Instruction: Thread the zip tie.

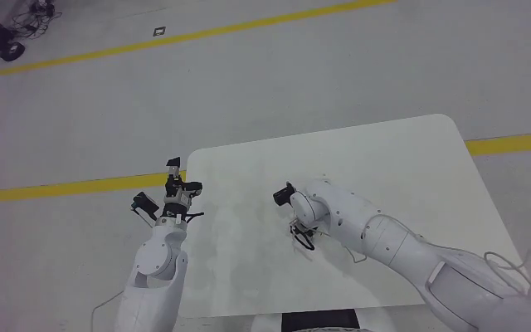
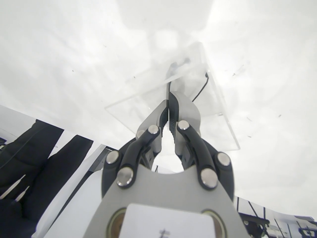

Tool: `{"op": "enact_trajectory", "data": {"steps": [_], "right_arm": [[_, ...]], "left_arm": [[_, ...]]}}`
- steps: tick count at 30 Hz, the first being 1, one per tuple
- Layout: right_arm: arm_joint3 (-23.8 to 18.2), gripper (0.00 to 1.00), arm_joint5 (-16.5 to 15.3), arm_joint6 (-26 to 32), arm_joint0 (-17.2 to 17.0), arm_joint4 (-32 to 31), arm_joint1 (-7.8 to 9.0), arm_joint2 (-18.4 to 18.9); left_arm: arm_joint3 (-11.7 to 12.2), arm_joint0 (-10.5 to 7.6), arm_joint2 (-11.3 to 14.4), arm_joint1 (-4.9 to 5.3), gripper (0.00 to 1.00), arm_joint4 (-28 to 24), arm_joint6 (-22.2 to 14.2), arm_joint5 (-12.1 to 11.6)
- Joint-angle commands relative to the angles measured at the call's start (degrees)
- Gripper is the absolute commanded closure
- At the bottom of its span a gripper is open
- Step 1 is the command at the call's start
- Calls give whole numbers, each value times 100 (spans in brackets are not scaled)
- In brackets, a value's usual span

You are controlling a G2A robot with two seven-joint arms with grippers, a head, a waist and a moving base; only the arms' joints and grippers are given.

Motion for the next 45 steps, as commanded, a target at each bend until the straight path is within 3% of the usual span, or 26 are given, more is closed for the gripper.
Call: {"op": "enact_trajectory", "data": {"steps": [1,9,14,32,37,40,45], "right_arm": [[-54,100,0,34,-10,-58,3,37],[-442,100,0,241,-169,-369,51,331],[-675,100,0,241,-292,-232,113,586],[-1551,100,-391,241,-728,1008,751,1463],[-2038,100,-769,11,-1124,1698,903,2070],[-2233,100,-1150,-338,-1416,2277,960,2405],[-2153,100,-1899,-856,-1640,3329,978,2715]], "left_arm": [[0,0,0,0,0,0,0,0],[0,0,0,0,0,0,0,0],[0,0,0,0,0,0,0,0],[0,0,0,0,0,0,0,0],[0,0,0,0,0,0,0,0],[0,0,0,0,0,0,0,0],[0,0,0,0,0,0,0,0]]}}
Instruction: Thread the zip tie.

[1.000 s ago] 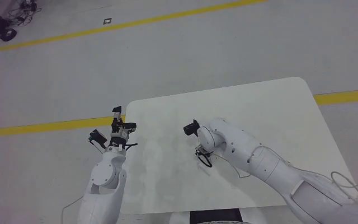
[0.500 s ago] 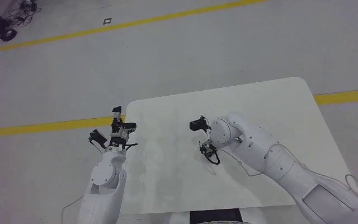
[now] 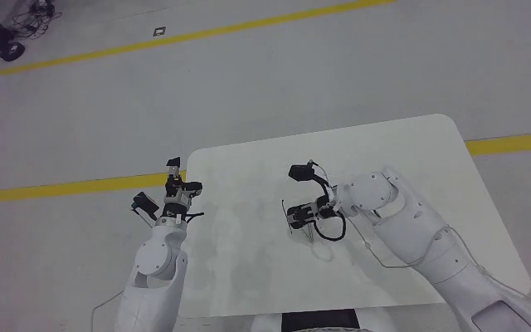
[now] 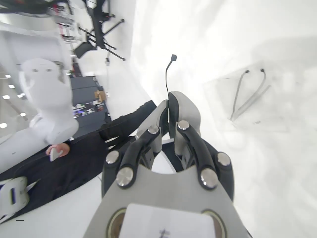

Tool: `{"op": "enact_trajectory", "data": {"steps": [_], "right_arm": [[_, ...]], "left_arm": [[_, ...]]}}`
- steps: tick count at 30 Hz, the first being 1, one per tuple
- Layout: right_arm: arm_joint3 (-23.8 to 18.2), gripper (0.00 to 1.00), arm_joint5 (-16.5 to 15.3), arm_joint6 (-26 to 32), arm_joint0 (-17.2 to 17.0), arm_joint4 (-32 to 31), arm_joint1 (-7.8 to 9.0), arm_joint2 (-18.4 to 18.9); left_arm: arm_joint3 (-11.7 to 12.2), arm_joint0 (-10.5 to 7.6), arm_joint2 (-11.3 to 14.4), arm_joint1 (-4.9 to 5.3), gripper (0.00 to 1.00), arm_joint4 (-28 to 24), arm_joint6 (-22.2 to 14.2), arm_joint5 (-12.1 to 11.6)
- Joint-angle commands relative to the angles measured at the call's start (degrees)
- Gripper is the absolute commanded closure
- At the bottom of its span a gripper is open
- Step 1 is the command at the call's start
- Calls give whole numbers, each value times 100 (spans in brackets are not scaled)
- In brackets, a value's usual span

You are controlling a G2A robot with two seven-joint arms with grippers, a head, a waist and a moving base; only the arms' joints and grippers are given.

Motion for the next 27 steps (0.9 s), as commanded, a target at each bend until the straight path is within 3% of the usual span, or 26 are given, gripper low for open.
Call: {"op": "enact_trajectory", "data": {"steps": [1,7,21,27], "right_arm": [[87,100,-232,-182,24,281,-15,-20],[350,100,-495,-604,230,645,-80,-210],[350,100,-495,-604,230,645,-80,-210],[395,100,-530,-1303,249,734,-135,-369]], "left_arm": [[0,0,0,0,0,0,0,0],[0,0,0,0,0,0,0,0],[0,0,0,0,0,0,0,0],[0,0,0,0,0,0,0,0]]}}
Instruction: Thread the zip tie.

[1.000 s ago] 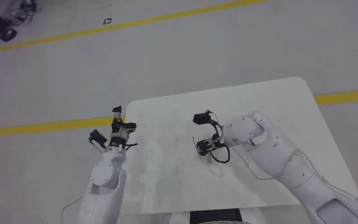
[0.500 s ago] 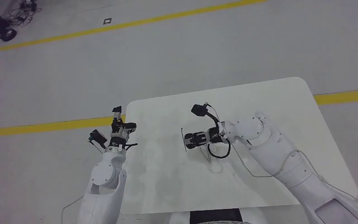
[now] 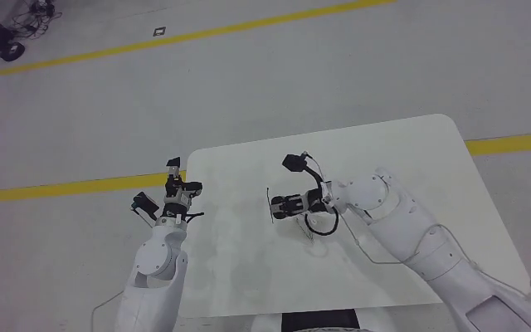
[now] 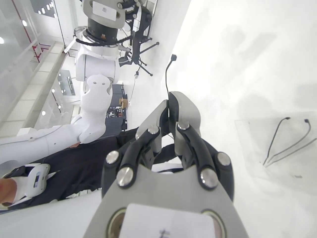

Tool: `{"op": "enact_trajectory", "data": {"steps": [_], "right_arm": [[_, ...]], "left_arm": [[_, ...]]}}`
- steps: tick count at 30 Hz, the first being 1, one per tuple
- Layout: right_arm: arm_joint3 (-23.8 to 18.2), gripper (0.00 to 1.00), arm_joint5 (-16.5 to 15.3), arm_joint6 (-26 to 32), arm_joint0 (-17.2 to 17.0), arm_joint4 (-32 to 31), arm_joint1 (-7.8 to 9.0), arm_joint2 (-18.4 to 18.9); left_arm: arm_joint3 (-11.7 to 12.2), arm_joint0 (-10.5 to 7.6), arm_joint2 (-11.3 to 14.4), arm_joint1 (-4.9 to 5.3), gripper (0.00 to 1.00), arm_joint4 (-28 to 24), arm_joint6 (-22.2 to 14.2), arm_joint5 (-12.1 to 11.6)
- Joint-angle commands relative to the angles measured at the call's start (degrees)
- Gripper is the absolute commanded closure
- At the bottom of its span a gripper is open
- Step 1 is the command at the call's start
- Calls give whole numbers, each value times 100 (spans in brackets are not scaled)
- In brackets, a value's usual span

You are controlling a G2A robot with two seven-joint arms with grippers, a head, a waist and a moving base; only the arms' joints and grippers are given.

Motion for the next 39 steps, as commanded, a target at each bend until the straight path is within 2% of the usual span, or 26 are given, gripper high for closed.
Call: {"op": "enact_trajectory", "data": {"steps": [1,3,6,11,14,39], "right_arm": [[69,100,-24,-341,52,98,-34,-48],[142,100,-41,-658,116,181,-73,-99],[300,100,-43,-1084,257,325,-138,-174],[593,100,-89,-1644,562,589,-256,-290],[849,100,-191,-1712,797,844,-350,-444],[814,100,-172,-1803,754,838,-353,-446]], "left_arm": [[2,-4,7,-1,0,2,-7,-2],[11,-14,55,-6,0,19,-123,-41],[36,19,52,6,0,243,-419,-222],[243,112,-76,55,0,648,-1146,-649],[376,136,-202,76,0,469,-1614,-896],[401,95,-202,72,0,438,-1600,-926]]}}
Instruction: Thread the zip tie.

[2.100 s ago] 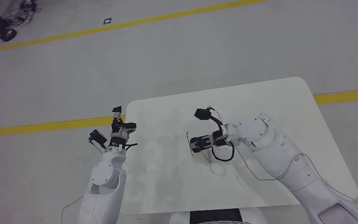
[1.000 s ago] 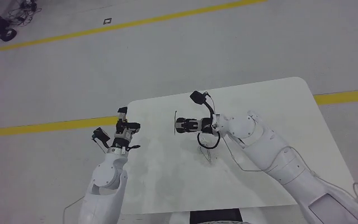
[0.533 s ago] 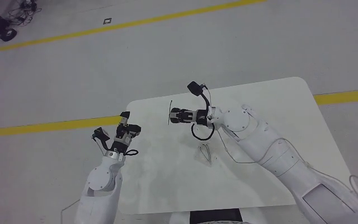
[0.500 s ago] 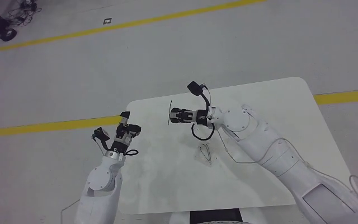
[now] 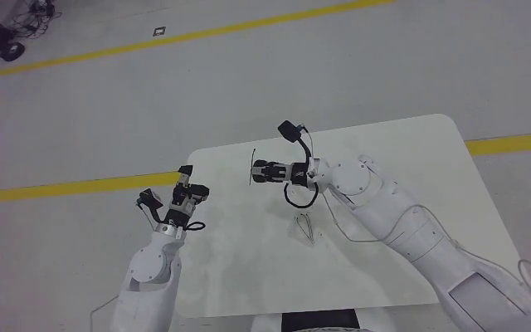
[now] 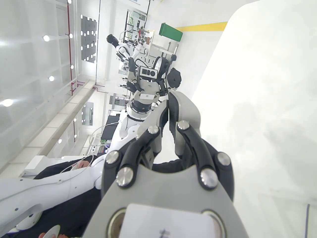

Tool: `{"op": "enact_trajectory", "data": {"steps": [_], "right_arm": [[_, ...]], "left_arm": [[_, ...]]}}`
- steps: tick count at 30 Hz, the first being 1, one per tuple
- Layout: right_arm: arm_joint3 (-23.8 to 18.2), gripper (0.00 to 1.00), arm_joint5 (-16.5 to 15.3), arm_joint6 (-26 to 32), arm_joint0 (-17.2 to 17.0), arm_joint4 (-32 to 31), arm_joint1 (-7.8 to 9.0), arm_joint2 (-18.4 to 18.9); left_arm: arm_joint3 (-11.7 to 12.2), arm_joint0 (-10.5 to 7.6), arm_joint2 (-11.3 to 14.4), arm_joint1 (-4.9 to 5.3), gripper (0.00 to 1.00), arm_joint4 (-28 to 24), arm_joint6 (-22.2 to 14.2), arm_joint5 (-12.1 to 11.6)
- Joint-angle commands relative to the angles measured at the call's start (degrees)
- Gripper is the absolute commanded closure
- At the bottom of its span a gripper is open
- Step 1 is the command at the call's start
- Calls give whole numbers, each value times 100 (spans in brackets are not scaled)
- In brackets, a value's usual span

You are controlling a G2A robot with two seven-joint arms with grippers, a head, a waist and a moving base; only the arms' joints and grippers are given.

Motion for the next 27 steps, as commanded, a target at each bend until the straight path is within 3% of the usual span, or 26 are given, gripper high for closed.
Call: {"op": "enact_trajectory", "data": {"steps": [1,8,13,17,21,23,27], "right_arm": [[-43,100,48,-102,-24,7,-10,-12],[268,100,328,-647,262,289,-181,-203],[700,100,441,-1048,572,700,-398,-451],[1127,100,480,-1336,844,1040,-612,-690],[1573,100,527,-1572,1098,1405,-858,-941],[1746,100,529,-1656,1190,1523,-953,-1024],[1746,100,529,-1656,1190,1523,-953,-1024]], "left_arm": [[17,-58,19,-2,0,14,-46,-32],[433,-216,-23,19,0,-110,-705,-495],[930,-402,8,26,0,-558,-1380,-868],[1303,-629,23,37,0,-743,-1734,-938],[1498,-902,24,53,0,-1036,-2171,-911],[1510,-923,19,56,0,-1052,-2213,-905],[1510,-923,19,56,0,-1052,-2213,-905]]}}
